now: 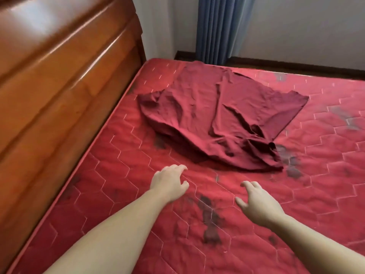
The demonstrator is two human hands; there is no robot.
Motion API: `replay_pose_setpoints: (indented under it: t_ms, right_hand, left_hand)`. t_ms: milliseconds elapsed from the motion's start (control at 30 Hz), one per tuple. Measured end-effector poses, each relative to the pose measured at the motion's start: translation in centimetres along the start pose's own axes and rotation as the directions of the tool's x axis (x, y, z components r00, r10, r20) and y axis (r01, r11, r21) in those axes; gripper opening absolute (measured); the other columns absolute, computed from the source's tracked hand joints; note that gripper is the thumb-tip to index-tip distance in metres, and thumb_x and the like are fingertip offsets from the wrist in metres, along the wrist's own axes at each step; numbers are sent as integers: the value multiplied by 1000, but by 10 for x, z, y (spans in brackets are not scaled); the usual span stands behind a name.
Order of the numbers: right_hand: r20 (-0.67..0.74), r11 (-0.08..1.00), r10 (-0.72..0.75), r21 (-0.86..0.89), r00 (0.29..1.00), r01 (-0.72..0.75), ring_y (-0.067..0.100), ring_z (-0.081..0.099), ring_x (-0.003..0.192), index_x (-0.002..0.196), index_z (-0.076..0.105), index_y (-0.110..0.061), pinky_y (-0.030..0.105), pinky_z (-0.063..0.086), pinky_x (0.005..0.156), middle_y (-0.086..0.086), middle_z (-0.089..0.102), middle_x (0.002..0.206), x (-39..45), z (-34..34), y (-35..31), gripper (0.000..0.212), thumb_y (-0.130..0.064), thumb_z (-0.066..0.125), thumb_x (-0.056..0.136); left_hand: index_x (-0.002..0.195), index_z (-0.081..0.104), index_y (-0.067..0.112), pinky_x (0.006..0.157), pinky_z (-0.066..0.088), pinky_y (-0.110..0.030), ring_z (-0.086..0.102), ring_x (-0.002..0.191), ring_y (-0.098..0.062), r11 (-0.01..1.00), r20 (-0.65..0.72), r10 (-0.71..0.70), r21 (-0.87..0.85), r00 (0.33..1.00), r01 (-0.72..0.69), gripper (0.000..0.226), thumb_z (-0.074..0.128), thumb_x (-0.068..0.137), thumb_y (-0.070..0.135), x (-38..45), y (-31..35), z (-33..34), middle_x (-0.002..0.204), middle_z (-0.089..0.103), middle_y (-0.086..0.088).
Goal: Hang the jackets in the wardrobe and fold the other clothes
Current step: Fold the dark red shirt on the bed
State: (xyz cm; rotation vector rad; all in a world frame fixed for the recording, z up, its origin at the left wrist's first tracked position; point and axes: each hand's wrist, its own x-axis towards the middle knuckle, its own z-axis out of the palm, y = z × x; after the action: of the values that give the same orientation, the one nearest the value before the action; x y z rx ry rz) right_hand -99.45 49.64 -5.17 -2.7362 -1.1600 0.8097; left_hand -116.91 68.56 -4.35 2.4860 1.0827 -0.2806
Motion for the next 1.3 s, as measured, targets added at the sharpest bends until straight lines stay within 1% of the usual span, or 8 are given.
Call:
replay_pose_setpoints:
  t_ms: [333, 433, 600, 867, 1000, 1100, 1167, 1300]
  right_hand:
    - [-99, 970, -235, -80, 967, 228, 25, 52, 118, 132, 48, -25, 40, 48, 92, -3, 51, 134, 176, 120, -24, 44, -33, 50, 89]
    - [-188, 962, -271, -66, 944, 263, 25, 49, 116, 135, 44, -28, 39, 49, 84, -6, 49, 134, 206, 142, -38, 47, -33, 49, 88]
    - [-322, 971, -239, -100, 916, 217, 33, 54, 106, 133, 44, -35, 38, 42, 72, 4, 45, 125, 242, 157, -52, 46, -47, 51, 90]
    - [-490, 932, -201, 172, 848, 320, 27, 56, 88, 96, 70, -24, 36, 45, 67, -2, 52, 103, 223, 173, -42, 18, -22, 53, 92]
    - [-463, 912, -283, 141, 840, 385, 25, 53, 99, 103, 59, -21, 40, 49, 70, -6, 54, 115, 177, 182, 3, 15, -23, 47, 95]
    - [-440, 904, -194, 267, 877, 334, 29, 55, 85, 100, 47, -29, 38, 41, 65, -4, 60, 90, 141, 181, 38, 7, -25, 42, 97]
    - [-404, 905, -183, 287, 896, 314, 34, 57, 76, 98, 40, -30, 37, 38, 61, -3, 56, 75, 114, 179, 61, 2, -28, 40, 98]
    - [-309, 930, -274, 155, 911, 332, 27, 60, 78, 98, 41, -28, 37, 42, 62, -8, 55, 73, 42, 169, 116, 27, -54, 37, 91]
  left_hand:
    - [150, 25, 31, 114, 25, -44, 16, 147, -15, 980, 31, 81, 179, 996, -85, 60, 46, 96, 43, 164, -41, 121, 161, 18, 6]
    - [151, 16, 40, 112, 26, -48, 15, 147, -19, 987, -32, -38, 158, 999, 43, 65, 48, 95, 46, 193, -55, 134, 162, 11, 8]
    - [137, 46, 45, 99, 30, -44, 37, 126, -26, 982, -290, -80, 140, 954, 125, 47, 46, 92, 59, 208, -78, 160, 140, 45, 8]
    - [103, 73, 32, 91, 27, -36, 42, 116, -22, 999, -459, 22, 36, 888, -7, 21, 57, 91, 30, 198, -67, 171, 117, 59, 9]
    - [112, 66, 25, 110, 16, -37, 37, 136, -17, 958, -333, 283, 148, 900, -247, 23, 51, 96, 31, 155, -49, 194, 133, 57, 9]
    - [105, 61, 19, 112, 24, -40, 61, 106, -22, 938, -310, 339, 40, 888, -344, 17, 46, 99, 27, 115, -21, 205, 90, 66, 5]
    - [101, 54, 19, 92, 43, -43, 62, 81, -32, 926, -261, 361, -16, 895, -378, 14, 44, 100, 28, 90, 0, 207, 67, 57, 2]
    - [101, 44, 27, 69, 45, -40, 62, 88, -35, 932, 67, 356, 53, 932, -359, 38, 31, 94, 62, 37, 37, 216, 87, 68, -8]
